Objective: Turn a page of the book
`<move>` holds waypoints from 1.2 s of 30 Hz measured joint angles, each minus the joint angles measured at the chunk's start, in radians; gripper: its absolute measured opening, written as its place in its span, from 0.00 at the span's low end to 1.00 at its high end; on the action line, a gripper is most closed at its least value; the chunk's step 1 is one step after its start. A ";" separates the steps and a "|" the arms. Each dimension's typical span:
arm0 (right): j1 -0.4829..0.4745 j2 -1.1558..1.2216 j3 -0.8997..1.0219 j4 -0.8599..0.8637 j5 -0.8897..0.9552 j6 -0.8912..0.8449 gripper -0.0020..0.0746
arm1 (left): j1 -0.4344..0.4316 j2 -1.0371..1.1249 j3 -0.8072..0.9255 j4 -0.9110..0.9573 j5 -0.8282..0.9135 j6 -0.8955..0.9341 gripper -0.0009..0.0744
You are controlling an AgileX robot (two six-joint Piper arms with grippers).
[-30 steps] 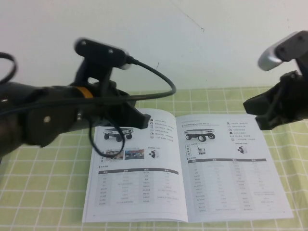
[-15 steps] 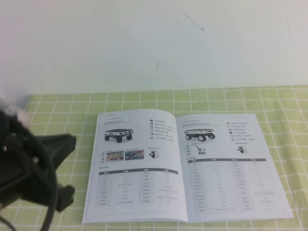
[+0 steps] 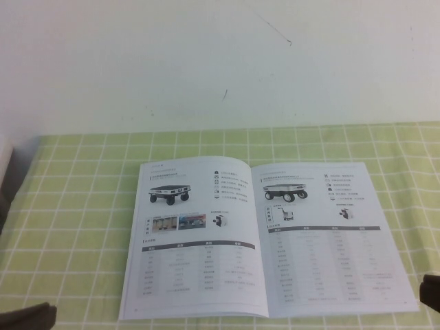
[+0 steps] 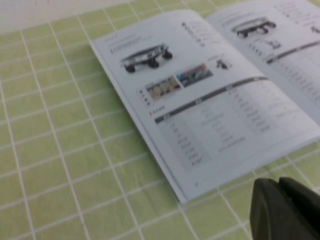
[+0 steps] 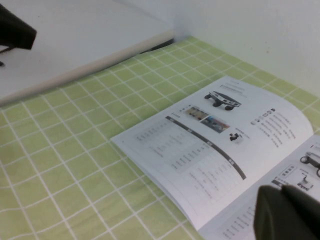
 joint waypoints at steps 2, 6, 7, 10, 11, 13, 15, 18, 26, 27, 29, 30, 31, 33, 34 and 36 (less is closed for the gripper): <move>0.000 0.000 0.000 0.000 0.016 0.000 0.04 | 0.000 -0.004 0.000 0.000 0.056 -0.006 0.01; 0.000 0.000 0.000 0.000 0.056 0.000 0.04 | 0.000 -0.004 0.000 0.000 0.155 -0.010 0.01; 0.000 0.000 0.000 0.000 0.058 0.000 0.04 | 0.000 -0.004 0.000 0.000 0.165 -0.010 0.01; 0.000 0.000 0.000 0.000 0.062 0.000 0.04 | 0.000 -0.006 0.000 0.000 0.174 -0.012 0.01; 0.000 0.000 0.000 0.000 0.062 0.000 0.04 | 0.000 -0.006 0.000 0.000 0.176 -0.012 0.01; 0.000 0.000 0.000 0.000 0.062 0.000 0.04 | 0.000 -0.006 0.000 0.000 0.176 -0.014 0.01; 0.000 0.000 0.000 0.000 0.060 0.000 0.04 | 0.000 -0.006 0.000 0.000 0.176 -0.016 0.01; 0.000 0.000 0.000 0.000 0.051 0.000 0.04 | 0.000 -0.006 0.000 0.000 0.177 -0.016 0.01; 0.000 0.000 0.000 0.000 0.049 0.000 0.04 | 0.000 -0.006 0.000 0.000 0.177 -0.017 0.01; 0.000 0.000 0.000 0.000 0.049 0.000 0.04 | 0.000 -0.006 0.000 0.000 0.177 -0.017 0.01; 0.000 0.000 0.000 -0.005 0.047 0.003 0.04 | 0.000 -0.006 0.000 0.000 0.177 -0.017 0.01; 0.000 0.000 0.002 -0.012 0.037 0.008 0.04 | 0.000 -0.006 0.000 0.000 0.177 -0.018 0.01; 0.000 0.000 0.010 -0.023 0.012 0.010 0.04 | 0.000 -0.006 0.000 0.000 0.177 -0.018 0.01; 0.000 -0.001 0.025 -0.041 -0.049 0.001 0.04 | 0.000 -0.006 0.000 0.000 0.177 -0.018 0.01; 0.000 -0.007 0.029 -0.044 -0.084 -0.011 0.04 | 0.000 -0.006 0.000 0.000 0.178 -0.018 0.01; 0.000 -0.028 0.035 -0.056 -0.145 -0.048 0.04 | 0.000 -0.006 0.000 0.000 0.178 -0.018 0.01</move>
